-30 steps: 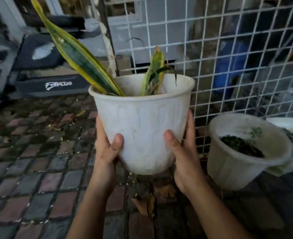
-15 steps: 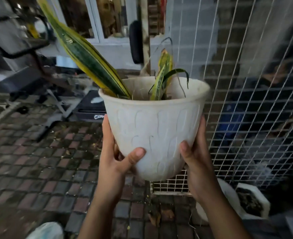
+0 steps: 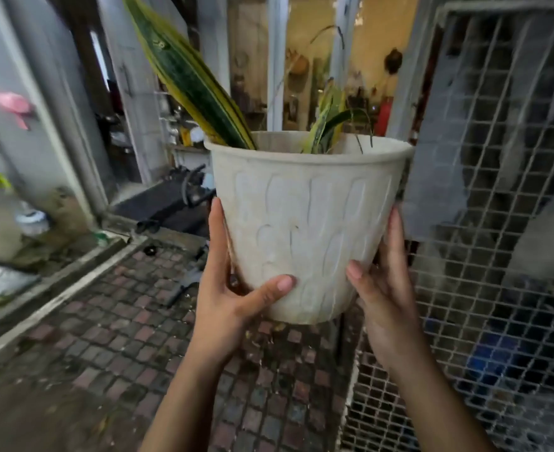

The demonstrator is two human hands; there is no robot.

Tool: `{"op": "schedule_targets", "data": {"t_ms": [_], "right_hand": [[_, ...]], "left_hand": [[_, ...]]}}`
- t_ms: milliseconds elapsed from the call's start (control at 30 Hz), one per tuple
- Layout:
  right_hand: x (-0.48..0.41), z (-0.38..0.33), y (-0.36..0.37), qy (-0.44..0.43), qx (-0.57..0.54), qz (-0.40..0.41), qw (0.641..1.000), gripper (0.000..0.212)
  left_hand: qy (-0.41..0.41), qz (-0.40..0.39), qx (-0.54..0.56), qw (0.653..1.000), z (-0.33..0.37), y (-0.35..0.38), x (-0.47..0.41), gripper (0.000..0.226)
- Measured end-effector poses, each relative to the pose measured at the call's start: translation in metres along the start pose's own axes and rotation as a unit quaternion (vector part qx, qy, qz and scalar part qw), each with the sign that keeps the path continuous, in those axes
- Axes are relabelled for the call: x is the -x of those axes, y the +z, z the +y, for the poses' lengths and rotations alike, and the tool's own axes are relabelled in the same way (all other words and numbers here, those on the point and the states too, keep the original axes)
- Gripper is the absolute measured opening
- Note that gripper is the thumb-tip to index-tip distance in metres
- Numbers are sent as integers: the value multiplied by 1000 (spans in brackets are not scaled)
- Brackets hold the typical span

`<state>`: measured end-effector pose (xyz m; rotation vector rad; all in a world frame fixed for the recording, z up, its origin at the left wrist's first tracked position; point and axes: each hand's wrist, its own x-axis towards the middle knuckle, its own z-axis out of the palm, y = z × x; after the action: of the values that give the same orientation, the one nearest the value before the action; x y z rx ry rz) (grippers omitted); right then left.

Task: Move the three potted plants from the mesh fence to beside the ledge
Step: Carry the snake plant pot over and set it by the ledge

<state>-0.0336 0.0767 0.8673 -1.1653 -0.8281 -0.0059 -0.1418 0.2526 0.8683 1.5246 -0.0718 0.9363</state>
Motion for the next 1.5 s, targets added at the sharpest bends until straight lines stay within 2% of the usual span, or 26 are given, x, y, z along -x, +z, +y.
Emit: {"op": "schedule_targets", "data": {"t_ms": [167, 367, 633, 833, 1033, 1300, 1500], "right_hand": [[-34, 14, 74, 2, -45, -9, 999, 83], [-82, 67, 136, 19, -70, -58, 996, 94], [-207, 176, 179, 41, -94, -211, 972, 94], [-312, 252, 234, 57, -138, -288, 946, 92], [-379, 335, 318, 61, -177, -313, 931, 92], [-457, 457, 464, 98, -232, -340, 906, 88], [-522, 531, 563, 139, -249, -339, 896, 100]], "left_hand": [[38, 50, -25, 998, 15, -67, -23, 119], [24, 126, -63, 990, -15, -132, -48, 117], [64, 205, -97, 972, -91, -186, -136, 124], [73, 262, -125, 954, -136, -234, -218, 124], [76, 308, -168, 933, -178, -312, -279, 121], [69, 343, -184, 918, -249, -466, -360, 123], [45, 354, -198, 913, -292, -571, -432, 126]]}}
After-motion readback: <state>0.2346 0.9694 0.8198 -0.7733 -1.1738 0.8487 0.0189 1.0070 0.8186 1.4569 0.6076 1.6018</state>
